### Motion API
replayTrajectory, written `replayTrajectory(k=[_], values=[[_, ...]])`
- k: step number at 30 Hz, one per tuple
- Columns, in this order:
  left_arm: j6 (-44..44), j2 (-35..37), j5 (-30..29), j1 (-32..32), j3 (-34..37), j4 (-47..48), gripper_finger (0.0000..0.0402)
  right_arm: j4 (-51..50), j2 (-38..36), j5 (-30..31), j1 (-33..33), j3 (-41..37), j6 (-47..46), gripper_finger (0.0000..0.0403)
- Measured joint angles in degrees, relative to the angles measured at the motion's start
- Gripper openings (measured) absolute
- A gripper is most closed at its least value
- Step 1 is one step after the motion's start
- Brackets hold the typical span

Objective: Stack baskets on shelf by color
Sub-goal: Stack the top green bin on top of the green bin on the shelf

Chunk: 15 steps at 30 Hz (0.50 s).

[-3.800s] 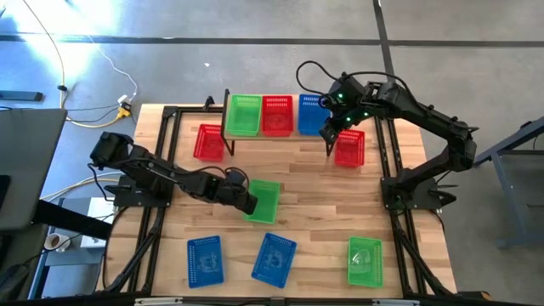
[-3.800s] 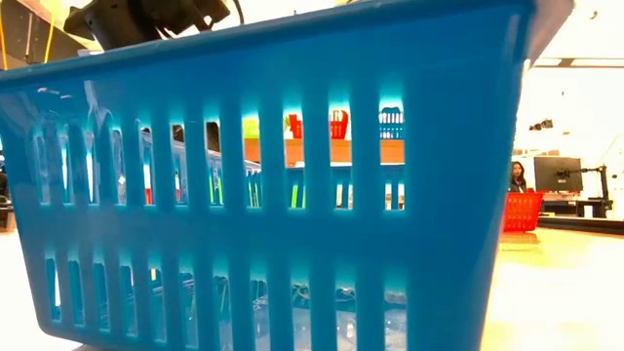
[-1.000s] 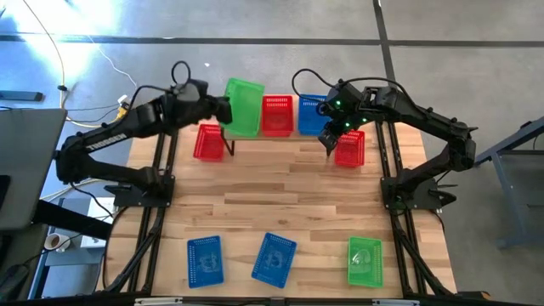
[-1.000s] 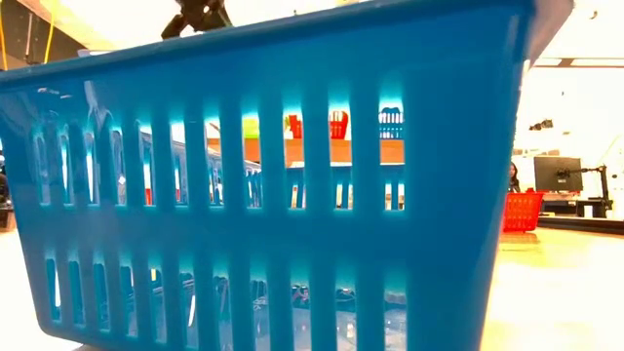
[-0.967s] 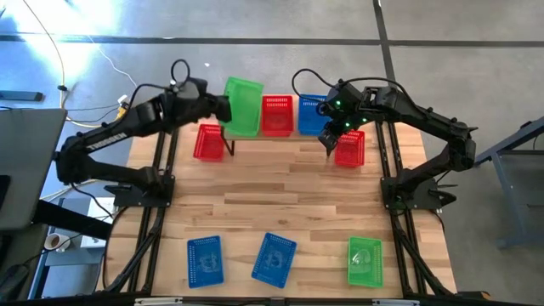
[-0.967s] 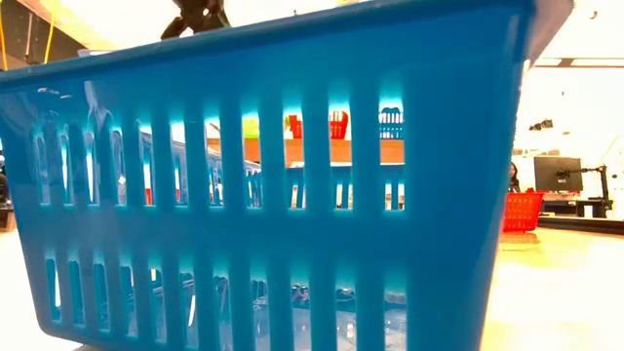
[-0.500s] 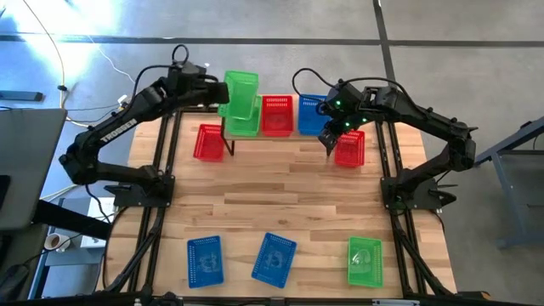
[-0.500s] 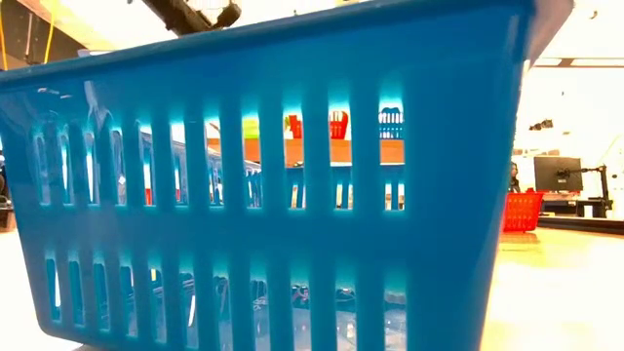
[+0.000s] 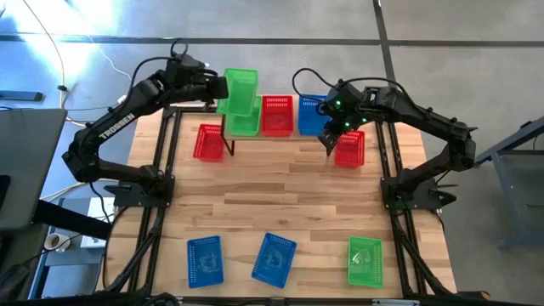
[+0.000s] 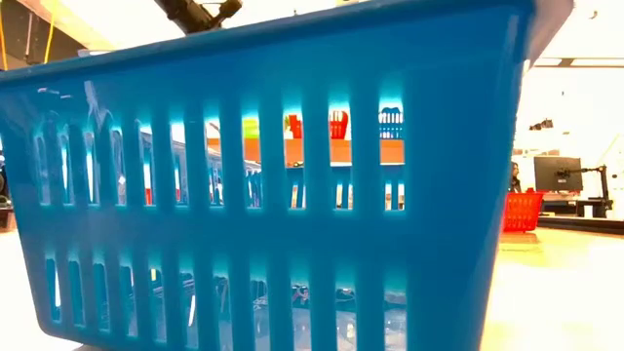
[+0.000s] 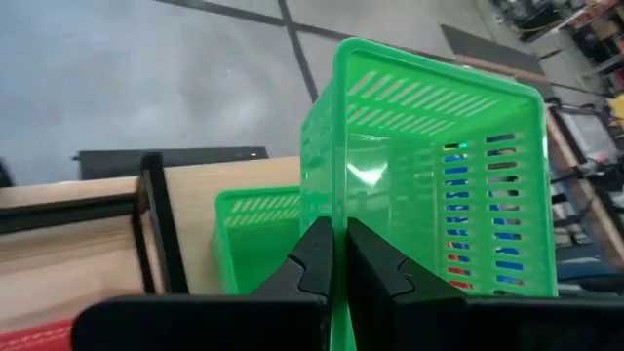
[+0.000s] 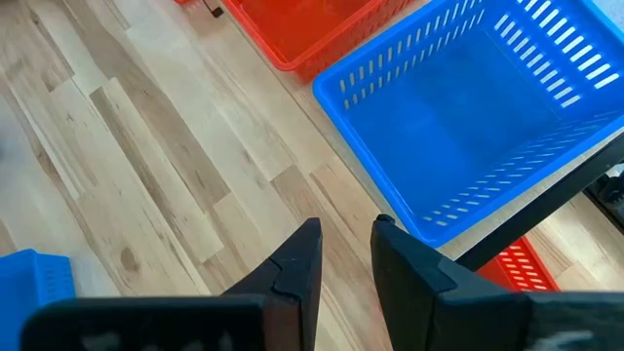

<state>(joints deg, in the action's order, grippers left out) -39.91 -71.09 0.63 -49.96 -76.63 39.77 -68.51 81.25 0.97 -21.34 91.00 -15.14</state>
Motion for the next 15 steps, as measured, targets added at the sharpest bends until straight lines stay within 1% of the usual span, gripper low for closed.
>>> replayTrajectory(k=[4, 6, 15], values=[[-1.46, -1.18, -1.65, -0.01, -4.04, 8.03, 0.0003, 0.0, 0.0, 0.0, 0.0, 0.0, 0.11, 0.0079], [-1.89, -1.65, -1.79, 0.26, -4.51, 10.3, 0.0003, 0.0, 0.0, 0.0, 0.0, 0.0, 0.16, 0.0079], [-3.44, -4.71, -1.01, 1.36, -4.49, 10.41, 0.0005, 0.0, 0.0, -0.02, 0.0, 0.0, 0.18, 0.0079]])
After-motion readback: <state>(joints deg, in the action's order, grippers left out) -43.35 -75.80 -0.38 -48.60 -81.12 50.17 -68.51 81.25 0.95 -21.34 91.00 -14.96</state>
